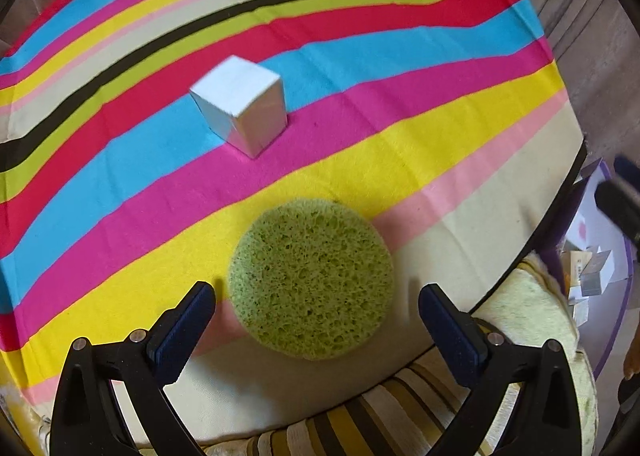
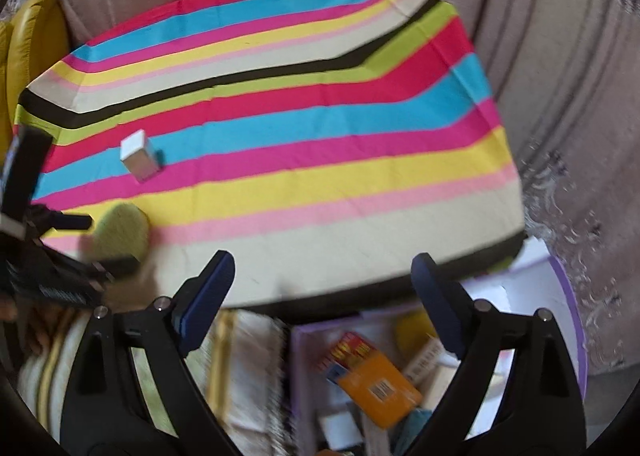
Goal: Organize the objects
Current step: 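Move both grippers back to the green sponge and white cube, then grasp the green sponge with the left gripper while the right gripper grasps the white cube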
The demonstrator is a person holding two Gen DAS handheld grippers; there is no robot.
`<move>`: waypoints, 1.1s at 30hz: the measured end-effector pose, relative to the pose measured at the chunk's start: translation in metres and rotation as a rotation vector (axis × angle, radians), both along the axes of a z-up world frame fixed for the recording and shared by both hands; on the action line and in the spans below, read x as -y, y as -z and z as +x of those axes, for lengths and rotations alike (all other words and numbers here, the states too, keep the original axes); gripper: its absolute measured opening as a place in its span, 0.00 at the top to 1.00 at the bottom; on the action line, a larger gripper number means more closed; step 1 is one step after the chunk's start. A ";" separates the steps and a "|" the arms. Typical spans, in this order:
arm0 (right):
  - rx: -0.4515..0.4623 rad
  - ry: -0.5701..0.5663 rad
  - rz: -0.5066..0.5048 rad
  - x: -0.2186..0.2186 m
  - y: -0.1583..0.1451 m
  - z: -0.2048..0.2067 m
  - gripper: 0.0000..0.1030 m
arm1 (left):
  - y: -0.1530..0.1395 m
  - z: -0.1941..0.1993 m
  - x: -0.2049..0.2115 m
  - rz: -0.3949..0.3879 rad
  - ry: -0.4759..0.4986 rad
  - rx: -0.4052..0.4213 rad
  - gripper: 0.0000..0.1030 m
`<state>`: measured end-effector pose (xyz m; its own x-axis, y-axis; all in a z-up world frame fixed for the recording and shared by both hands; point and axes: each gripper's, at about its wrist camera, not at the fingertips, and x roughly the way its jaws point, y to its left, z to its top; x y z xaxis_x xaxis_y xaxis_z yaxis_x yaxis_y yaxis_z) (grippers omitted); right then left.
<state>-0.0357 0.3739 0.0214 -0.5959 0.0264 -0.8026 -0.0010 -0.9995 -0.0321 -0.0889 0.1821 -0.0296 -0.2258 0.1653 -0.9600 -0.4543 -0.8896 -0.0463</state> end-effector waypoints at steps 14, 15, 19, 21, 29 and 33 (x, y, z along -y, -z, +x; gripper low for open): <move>0.020 -0.118 -0.020 0.071 0.006 -0.060 0.11 | -0.015 -0.007 0.039 0.069 -0.134 -0.074 0.20; 0.022 -0.135 -0.020 0.079 0.007 -0.065 0.11 | -0.018 -0.008 0.047 0.068 -0.159 -0.085 0.20; 0.034 -0.199 -0.026 0.106 0.013 -0.083 0.11 | -0.025 -0.014 0.069 0.054 -0.234 -0.130 0.20; 0.037 -0.224 -0.023 0.120 0.016 -0.091 0.11 | -0.029 -0.016 0.082 0.046 -0.272 -0.152 0.20; 0.055 -0.318 -0.014 0.161 0.035 -0.115 0.11 | -0.034 -0.023 0.114 0.031 -0.362 -0.189 0.20; 0.086 -0.310 0.007 0.171 0.052 -0.132 0.11 | -0.035 -0.027 0.117 0.027 -0.370 -0.205 0.20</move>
<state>-0.1674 0.2033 -0.0301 -0.5062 -0.1403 -0.8509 0.3064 -0.9516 -0.0254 -0.1155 0.0652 0.0050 -0.4607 0.0619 -0.8854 -0.1068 -0.9942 -0.0139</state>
